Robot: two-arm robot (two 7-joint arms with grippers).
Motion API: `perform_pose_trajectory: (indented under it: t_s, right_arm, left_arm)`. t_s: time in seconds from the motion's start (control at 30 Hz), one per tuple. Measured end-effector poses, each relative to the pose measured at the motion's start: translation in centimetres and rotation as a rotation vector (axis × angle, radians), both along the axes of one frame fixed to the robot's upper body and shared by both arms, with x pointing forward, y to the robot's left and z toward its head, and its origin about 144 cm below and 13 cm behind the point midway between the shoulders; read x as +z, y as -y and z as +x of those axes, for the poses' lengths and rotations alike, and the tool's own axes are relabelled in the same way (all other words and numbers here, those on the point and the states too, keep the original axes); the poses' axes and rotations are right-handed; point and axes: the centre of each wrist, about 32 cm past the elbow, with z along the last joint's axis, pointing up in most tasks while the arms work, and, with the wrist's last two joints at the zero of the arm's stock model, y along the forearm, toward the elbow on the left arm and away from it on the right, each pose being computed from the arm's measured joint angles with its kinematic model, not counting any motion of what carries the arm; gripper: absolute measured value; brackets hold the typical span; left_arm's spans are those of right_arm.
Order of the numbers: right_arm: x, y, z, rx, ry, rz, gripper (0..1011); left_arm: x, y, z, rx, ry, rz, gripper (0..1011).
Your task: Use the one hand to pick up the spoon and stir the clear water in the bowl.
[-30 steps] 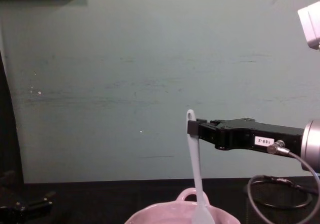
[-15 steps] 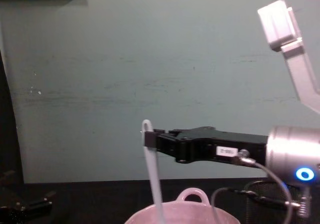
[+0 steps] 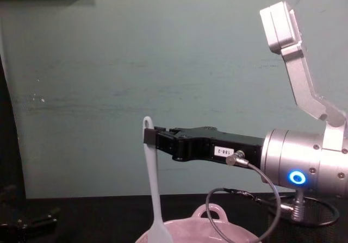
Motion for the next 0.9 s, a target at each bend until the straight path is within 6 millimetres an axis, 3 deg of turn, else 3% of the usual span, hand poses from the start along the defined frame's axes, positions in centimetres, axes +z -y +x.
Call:
perform_pose_trajectory:
  t_s: [0.4,0.6,0.9]
  right_arm:
    - [-1.3,2.6,1.2,-0.127,-0.011,0.041,109]
    - [-1.3,4.9,0.3,-0.189,-0.005,0.043,109]
    - [-0.7,5.9,-1.4,-0.187,0.002,0.025,109]
  left_arm:
    - [0.0,0.0,0.0,0.0,0.0,0.0,1011]
    - [0.0,0.0,0.0,0.0,0.0,0.0,1011]
    - [0.0,0.0,0.0,0.0,0.0,0.0,1011]
